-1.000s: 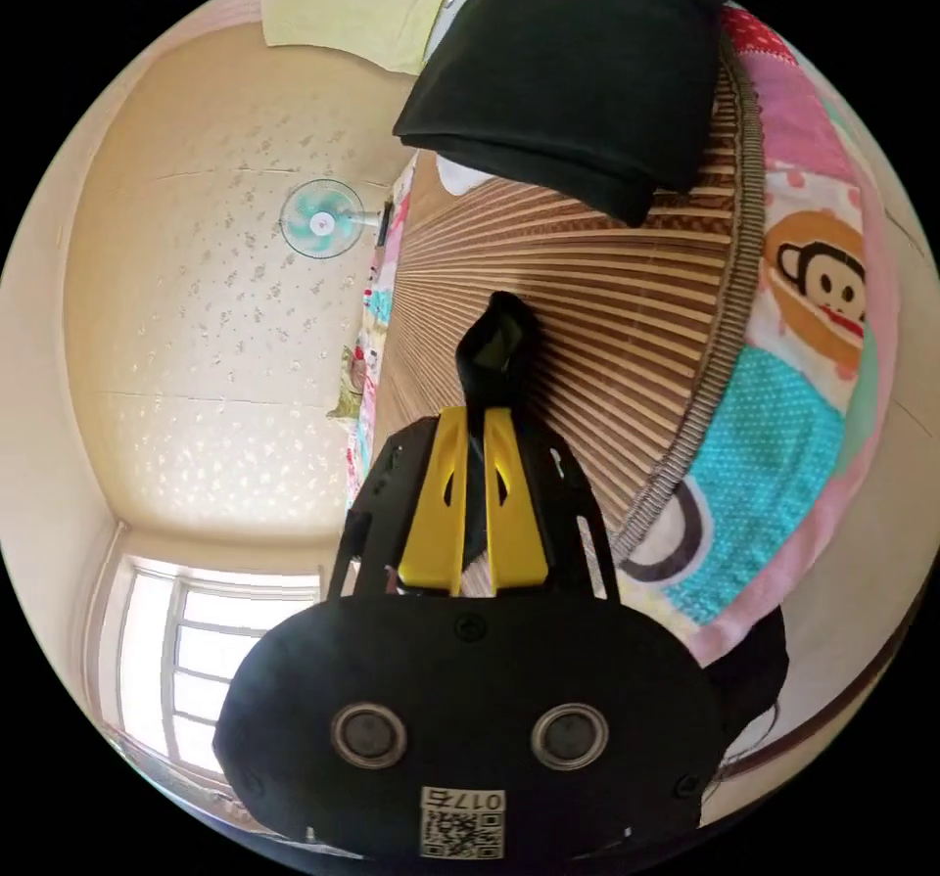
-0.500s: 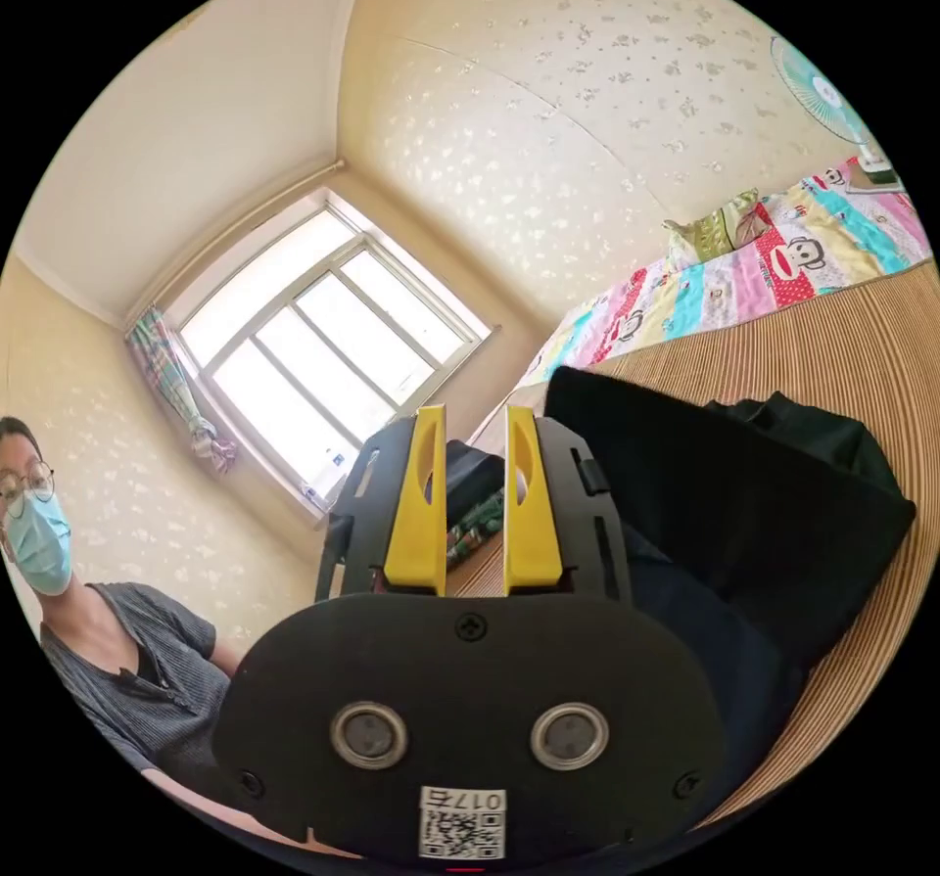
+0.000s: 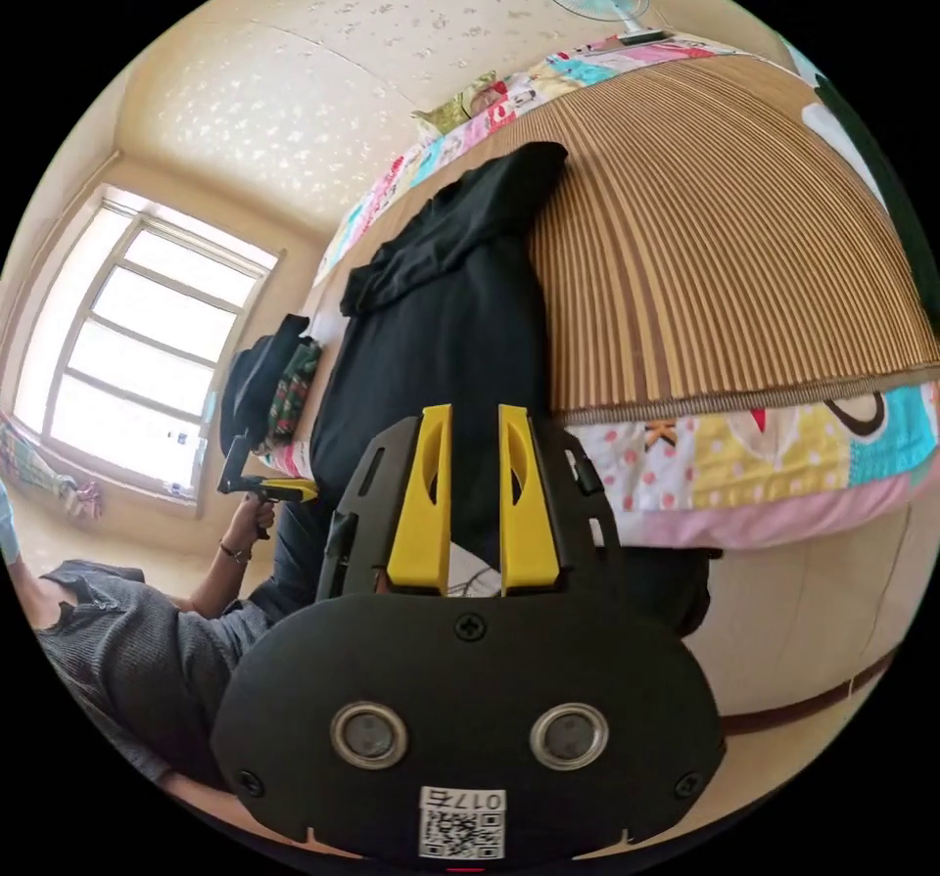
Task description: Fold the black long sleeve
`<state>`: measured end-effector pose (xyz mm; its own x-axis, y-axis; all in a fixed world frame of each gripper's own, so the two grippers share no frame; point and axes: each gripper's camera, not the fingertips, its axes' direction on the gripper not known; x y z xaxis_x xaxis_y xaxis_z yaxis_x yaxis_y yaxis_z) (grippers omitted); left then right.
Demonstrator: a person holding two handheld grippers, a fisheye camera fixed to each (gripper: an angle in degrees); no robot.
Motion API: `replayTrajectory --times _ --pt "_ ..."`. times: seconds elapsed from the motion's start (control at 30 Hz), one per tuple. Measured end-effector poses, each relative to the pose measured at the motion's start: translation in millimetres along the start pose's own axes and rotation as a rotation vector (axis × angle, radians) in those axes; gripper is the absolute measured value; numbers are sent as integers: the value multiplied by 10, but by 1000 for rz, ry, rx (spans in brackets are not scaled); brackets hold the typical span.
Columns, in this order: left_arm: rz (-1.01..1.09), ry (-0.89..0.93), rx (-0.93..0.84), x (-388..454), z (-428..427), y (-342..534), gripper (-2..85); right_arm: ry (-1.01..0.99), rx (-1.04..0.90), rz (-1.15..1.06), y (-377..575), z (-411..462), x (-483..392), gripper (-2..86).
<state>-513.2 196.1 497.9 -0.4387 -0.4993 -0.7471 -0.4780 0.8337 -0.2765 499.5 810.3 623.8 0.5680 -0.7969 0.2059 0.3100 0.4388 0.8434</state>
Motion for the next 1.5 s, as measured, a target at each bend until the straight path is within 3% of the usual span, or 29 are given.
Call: replayTrajectory --times 0.1,0.23,0.37,0.47,0.57,0.63,0.7,0.83,0.9,1.03,1.1,1.3,1.4,1.5 --pt "10 117 -35 -210 -13 30 59 52 -60 38 282 30 217 177" --pt "48 214 4 -479 -382 249 44 60 -165 13 450 96 441 187" --pt "240 450 64 -631 -921 514 42 143 -253 -73 433 202 461 158" --pt "325 650 171 -808 -1384 705 41 121 -361 -151 394 282 517 65" --pt "396 780 271 -974 -1784 882 40 -277 -358 -255 435 100 699 37" --pt "491 881 333 -1023 -2007 1007 40 -839 -145 -321 522 -291 1009 28" --pt "617 1002 398 -1034 -2217 1143 40 -1157 93 -413 682 -584 1212 23" --pt "853 1339 612 -1172 -2637 1352 41 -1413 449 -603 989 -975 1421 17" --pt "772 1382 676 -1326 -2684 1241 40 -1331 513 -515 946 -996 1530 16" --pt "287 1288 711 -1869 -2400 616 41 -943 503 -117 518 -741 1856 12" --pt "144 1291 777 -2047 -2357 371 41 -913 517 -11 246 -622 1957 12" --pt "-94 1302 849 -2147 -2628 -831 41 -641 563 61 -963 -437 1527 18" --pt "-165 1176 900 -2052 -2795 -1368 46 -566 621 124 -1486 -112 1369 32" --pt "-237 992 920 -1991 -2800 -1685 57 -314 569 74 -1906 366 1187 73"
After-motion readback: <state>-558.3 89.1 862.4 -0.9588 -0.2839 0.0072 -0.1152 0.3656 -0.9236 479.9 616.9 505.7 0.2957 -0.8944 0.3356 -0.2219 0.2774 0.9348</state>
